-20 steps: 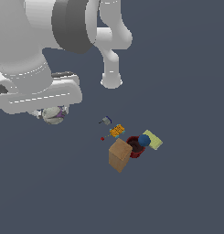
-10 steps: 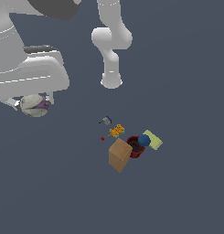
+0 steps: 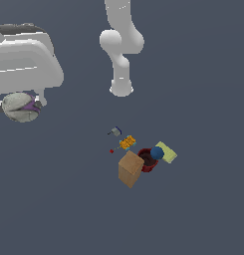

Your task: Pick up a designated object from a clutter of objects.

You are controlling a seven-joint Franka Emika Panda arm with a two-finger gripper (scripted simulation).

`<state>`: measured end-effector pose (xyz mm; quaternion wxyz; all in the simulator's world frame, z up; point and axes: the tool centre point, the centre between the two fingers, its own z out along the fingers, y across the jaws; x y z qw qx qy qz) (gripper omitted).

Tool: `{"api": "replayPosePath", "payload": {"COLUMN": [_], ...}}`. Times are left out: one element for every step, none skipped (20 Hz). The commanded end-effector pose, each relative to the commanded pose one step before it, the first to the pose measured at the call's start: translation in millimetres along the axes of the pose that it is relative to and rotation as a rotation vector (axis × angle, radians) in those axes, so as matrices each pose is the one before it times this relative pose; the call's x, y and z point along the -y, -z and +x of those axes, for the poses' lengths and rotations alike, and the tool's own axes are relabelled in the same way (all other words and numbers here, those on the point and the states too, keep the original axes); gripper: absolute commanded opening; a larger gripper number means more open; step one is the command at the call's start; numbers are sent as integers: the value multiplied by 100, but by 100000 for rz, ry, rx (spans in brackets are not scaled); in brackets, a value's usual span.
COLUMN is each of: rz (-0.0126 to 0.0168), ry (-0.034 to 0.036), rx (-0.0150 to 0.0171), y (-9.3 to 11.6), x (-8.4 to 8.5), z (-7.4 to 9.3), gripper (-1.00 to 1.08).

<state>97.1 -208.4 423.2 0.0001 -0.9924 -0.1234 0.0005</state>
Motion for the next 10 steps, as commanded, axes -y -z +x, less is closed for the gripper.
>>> {"api": "replayPosePath", "payload": {"rz": [-55,0,0,0,0,0,0,0,0,0], "ry": [15,0,0,0,0,0,0,0,0,0], "rx": [-92,0,0,0,0,0,0,0,0,0], "y": [621,152,129,107,84,63,42,24,9,1], "x": [-183,-54,-46,-39,-32,-25,-18,-11,-6,-1], "z": [187,55,48,42,35,30,24,18,11,3], "gripper": [-100,-100,-100,-100,-100,-100,-100,-100,-100,-100]}}
